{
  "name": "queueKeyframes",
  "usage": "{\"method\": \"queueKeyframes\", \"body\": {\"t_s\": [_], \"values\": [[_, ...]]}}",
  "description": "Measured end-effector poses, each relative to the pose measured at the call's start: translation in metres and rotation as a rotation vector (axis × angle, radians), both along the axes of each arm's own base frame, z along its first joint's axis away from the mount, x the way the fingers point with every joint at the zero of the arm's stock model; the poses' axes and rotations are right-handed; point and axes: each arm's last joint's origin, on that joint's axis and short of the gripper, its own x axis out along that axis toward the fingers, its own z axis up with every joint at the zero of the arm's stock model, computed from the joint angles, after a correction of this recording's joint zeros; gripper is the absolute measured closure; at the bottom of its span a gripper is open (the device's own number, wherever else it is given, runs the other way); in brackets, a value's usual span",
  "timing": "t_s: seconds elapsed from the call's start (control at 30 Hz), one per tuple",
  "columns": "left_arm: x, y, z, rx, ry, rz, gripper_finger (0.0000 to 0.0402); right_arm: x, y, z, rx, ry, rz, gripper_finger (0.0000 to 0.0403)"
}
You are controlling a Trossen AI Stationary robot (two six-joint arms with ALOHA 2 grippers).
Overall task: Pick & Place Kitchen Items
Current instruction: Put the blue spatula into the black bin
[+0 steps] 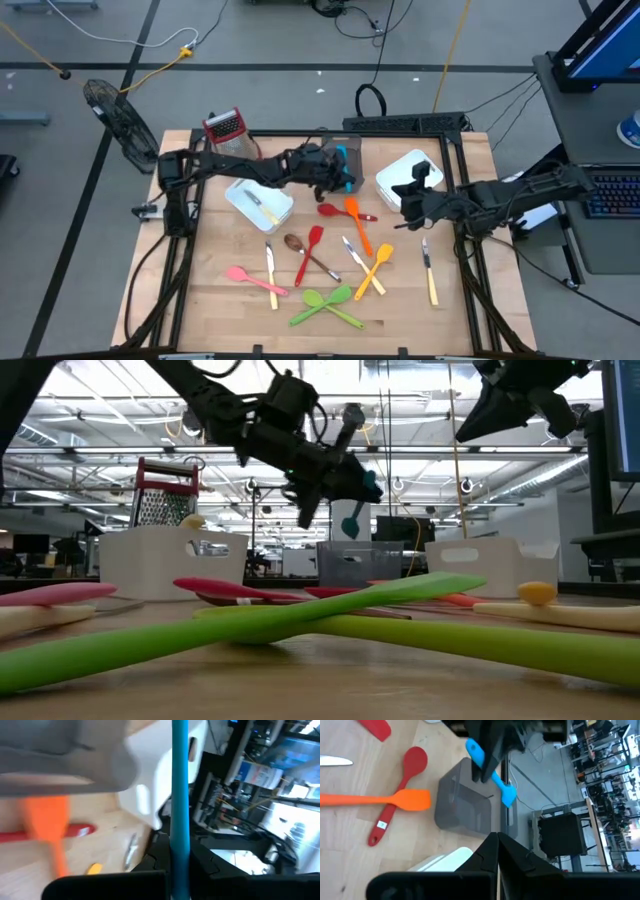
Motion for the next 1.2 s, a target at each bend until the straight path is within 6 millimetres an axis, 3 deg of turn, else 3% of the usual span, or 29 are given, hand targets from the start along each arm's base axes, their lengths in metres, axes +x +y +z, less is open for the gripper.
{"method": "queueKeyframes", "body": {"t_s": [0.13,0.37,0.57,1.2], "values": [[0.008,0.005,0.007,-0.023,-0.004,-0.009,0.0384,-0.009,-0.002,-0.001,0.009,-0.023,0.004,0.0402],[0.002,0.006,-0.004,-0.161,0.106,-0.007,0.0384,-0.025,-0.004,0.007,0.046,-0.091,0.033,0.0402],[-0.001,0.017,-0.004,-0.159,0.112,0.048,0.0384,-0.033,-0.006,0.012,0.058,-0.132,0.046,0.0402],[-0.007,0.029,-0.007,-0.191,0.138,0.106,0.0354,-0.036,-0.006,0.014,0.039,-0.132,0.058,0.0402]]}}
